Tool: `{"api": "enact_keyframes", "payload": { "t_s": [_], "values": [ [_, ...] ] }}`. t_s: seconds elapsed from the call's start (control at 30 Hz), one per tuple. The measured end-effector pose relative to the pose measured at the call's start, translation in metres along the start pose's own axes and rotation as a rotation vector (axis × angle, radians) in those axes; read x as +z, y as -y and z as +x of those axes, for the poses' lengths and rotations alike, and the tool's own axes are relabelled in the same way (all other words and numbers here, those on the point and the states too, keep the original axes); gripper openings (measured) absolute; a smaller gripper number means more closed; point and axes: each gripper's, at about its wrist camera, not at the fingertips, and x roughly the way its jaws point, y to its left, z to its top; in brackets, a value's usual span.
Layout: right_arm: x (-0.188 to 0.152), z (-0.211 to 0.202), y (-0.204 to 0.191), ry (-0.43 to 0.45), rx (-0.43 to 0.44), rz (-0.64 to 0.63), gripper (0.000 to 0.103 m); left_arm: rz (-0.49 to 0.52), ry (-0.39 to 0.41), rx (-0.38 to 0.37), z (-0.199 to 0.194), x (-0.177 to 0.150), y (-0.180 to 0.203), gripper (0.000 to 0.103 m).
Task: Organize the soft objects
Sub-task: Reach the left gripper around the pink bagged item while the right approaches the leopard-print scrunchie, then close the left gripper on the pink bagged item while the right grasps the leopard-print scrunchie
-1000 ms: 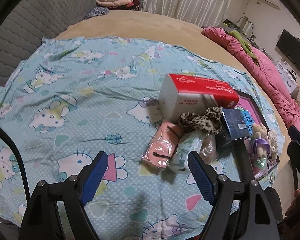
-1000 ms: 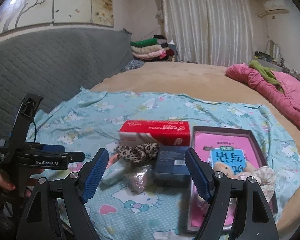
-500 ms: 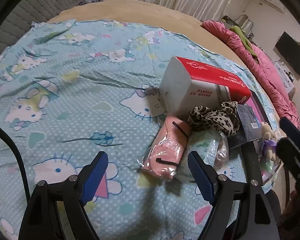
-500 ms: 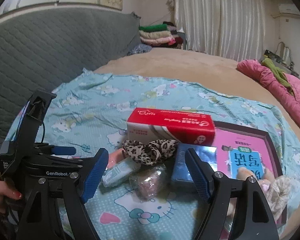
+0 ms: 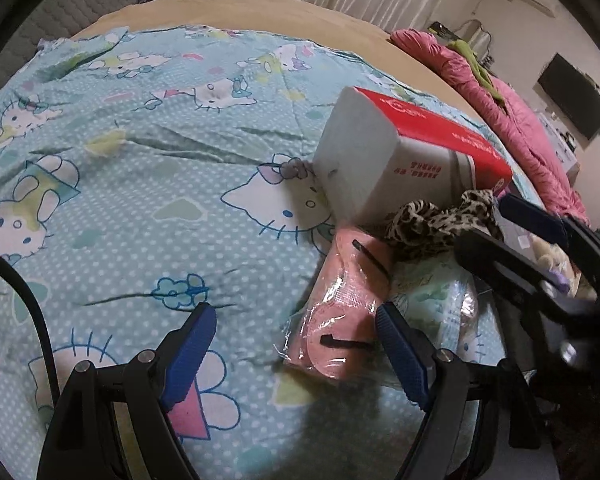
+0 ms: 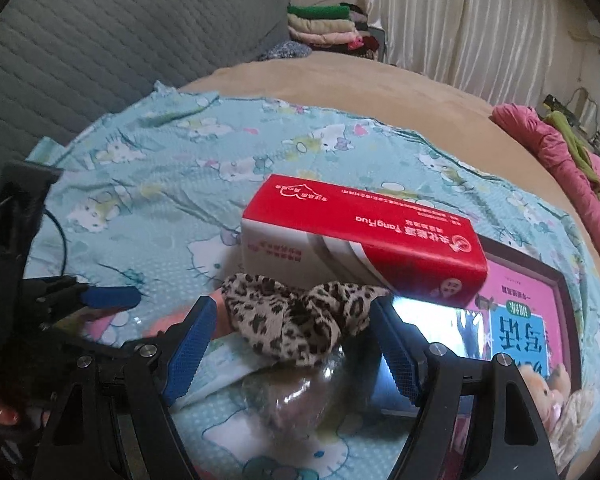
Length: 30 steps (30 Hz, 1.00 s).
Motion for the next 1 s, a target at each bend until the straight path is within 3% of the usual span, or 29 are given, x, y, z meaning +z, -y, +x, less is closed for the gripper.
{"api": "enact_keyframes", "payload": {
  "t_s": [0.17,0.33,0.43,0.53,0.73,0.8,1.0],
  "values": [
    [0.002,0.018,-0.004,-0.052,-0.018,-0.017,0.08,0.031,0.003,0.007,0.001,-0.001,0.002,0.081],
    [-0.006,0.03,-0.003,-0.104,-0.02,-0.026,0.042,0.081,0.008,0.031,0.002,-0.004,0.009,0.081],
    [-0.011,0.029,-0.002,-0.099,-0.01,-0.022,0.03,0.102,0.016,0.038,0.004,-0.006,0.013,0.081],
    [-0.013,0.02,0.002,-0.076,0.027,0.018,0.019,0.103,0.028,0.017,0.003,-0.007,0.014,0.074],
    [-0.013,0.0,0.006,-0.043,0.074,0.058,0.013,0.061,0.02,-0.068,0.005,-0.004,0.011,0.056],
    [-0.014,-0.007,0.007,-0.032,0.083,0.062,0.012,0.059,0.016,-0.092,0.006,-0.003,0.012,0.041],
    [-0.015,-0.02,0.009,-0.002,0.109,0.076,0.01,0.089,0.005,-0.102,0.009,-0.005,0.018,0.03]
  ]
}}
